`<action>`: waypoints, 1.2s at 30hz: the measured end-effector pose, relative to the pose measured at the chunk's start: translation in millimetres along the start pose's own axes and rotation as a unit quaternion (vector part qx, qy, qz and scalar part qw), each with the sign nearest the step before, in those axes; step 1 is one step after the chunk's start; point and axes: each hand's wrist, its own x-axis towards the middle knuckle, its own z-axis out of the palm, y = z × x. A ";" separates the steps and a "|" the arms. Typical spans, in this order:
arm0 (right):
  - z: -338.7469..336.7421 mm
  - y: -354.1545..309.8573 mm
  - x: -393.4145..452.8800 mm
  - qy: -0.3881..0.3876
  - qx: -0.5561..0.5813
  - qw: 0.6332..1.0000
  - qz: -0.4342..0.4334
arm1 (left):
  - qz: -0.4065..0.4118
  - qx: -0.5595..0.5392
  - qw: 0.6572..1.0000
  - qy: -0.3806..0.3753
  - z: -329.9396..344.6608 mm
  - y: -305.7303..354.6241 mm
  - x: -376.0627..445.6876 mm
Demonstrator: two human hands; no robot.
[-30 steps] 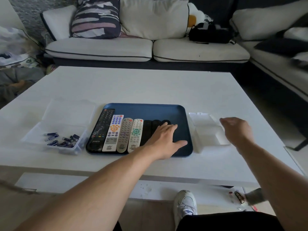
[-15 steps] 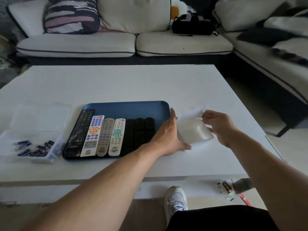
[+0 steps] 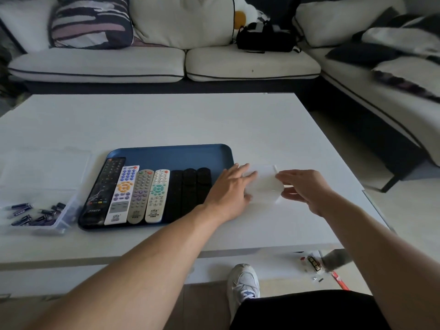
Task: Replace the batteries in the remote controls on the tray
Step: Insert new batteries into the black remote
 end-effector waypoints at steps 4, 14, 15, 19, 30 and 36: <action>4.3 -5.5 -3.4 0.012 -0.012 1.000 0.011 | -0.022 0.045 0.998 -0.043 -3.5 11.2 -0.6; 15.1 -12.2 -11.4 0.081 -0.121 0.989 -0.013 | -0.007 0.128 0.987 -0.097 15.4 21.2 -10.2; 16.8 -12.6 -11.9 0.094 -0.128 0.987 -0.015 | -0.006 0.124 0.988 -0.096 15.7 21.3 -10.9; 20.1 -9.9 -12.9 0.117 -0.133 0.984 -0.015 | -0.013 0.081 0.989 -0.120 11.1 23.7 -8.9; 111.7 -63.1 -58.5 0.139 -0.172 0.946 -0.238 | -0.065 -0.053 0.994 0.071 -50.6 -16.1 -41.7; 219.5 -68.9 -77.4 -0.045 -0.229 0.935 -0.267 | -0.226 -0.106 0.937 0.245 -85.0 -88.7 -90.2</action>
